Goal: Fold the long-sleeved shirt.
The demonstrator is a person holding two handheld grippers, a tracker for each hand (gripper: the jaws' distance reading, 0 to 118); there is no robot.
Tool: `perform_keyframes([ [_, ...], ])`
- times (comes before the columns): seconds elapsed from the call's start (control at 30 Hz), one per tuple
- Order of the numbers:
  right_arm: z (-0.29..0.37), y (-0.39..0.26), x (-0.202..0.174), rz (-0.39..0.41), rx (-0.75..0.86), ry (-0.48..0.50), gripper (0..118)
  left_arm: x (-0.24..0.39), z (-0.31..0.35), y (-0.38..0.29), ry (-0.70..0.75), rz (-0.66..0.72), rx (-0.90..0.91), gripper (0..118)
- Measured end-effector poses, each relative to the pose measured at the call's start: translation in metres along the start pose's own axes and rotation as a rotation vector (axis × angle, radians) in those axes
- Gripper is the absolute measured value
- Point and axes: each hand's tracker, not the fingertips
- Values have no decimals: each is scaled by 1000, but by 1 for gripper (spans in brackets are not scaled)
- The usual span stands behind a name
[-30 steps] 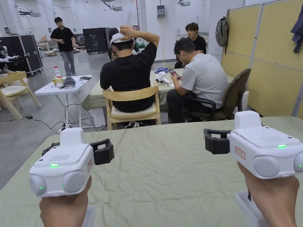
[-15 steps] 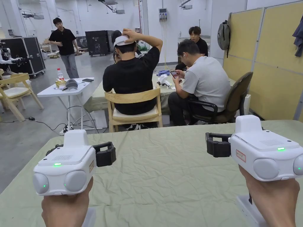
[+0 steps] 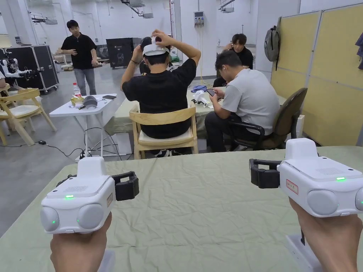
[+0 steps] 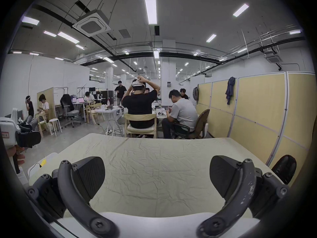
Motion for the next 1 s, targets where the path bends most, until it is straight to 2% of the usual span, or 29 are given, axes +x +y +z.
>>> perform_keyframes([
  [1.0,-1,-2,7,-16,-10,-6,118,4,-5,-2,-21,-10,-27,118],
])
